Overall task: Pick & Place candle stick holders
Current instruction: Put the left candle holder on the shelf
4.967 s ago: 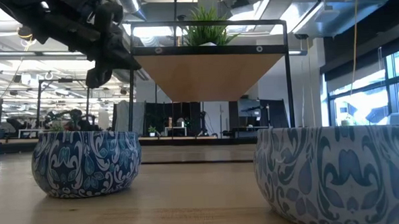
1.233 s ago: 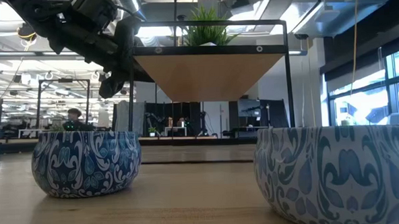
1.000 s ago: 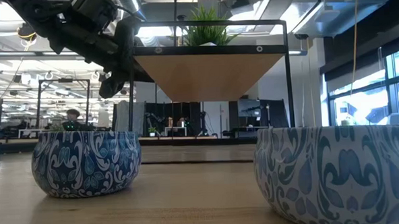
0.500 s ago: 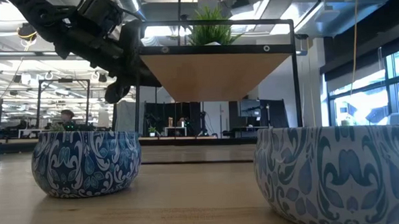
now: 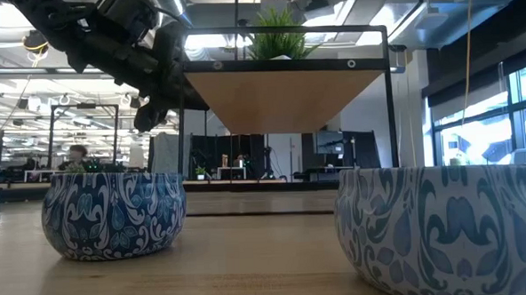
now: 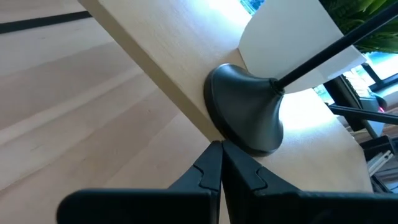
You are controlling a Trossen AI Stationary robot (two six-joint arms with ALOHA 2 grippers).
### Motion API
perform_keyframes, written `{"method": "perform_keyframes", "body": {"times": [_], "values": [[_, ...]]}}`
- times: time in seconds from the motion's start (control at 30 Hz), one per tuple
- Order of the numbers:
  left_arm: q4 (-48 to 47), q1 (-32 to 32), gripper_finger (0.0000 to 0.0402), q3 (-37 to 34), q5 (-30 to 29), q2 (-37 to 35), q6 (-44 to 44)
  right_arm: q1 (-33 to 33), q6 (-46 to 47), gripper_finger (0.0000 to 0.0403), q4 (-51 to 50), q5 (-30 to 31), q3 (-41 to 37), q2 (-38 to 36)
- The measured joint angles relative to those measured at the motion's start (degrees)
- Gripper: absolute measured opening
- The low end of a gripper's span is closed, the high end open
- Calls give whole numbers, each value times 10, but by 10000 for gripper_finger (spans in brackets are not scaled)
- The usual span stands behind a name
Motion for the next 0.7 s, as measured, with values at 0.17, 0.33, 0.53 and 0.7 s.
{"method": "perform_keyframes", "body": {"times": [0.17, 0.33, 0.53, 0.7], "values": [[3, 0, 2, 0, -1, 0, 4, 0, 0, 172, 0, 0, 0, 0], [3, 0, 2, 0, 0, 0, 5, 0, 0, 172, 0, 0, 0, 0], [21, 0, 2, 0, 5, 0, 4, 0, 0, 172, 0, 0, 0, 0], [25, 0, 2, 0, 5, 0, 0, 0, 0, 172, 0, 0, 0, 0]]}}
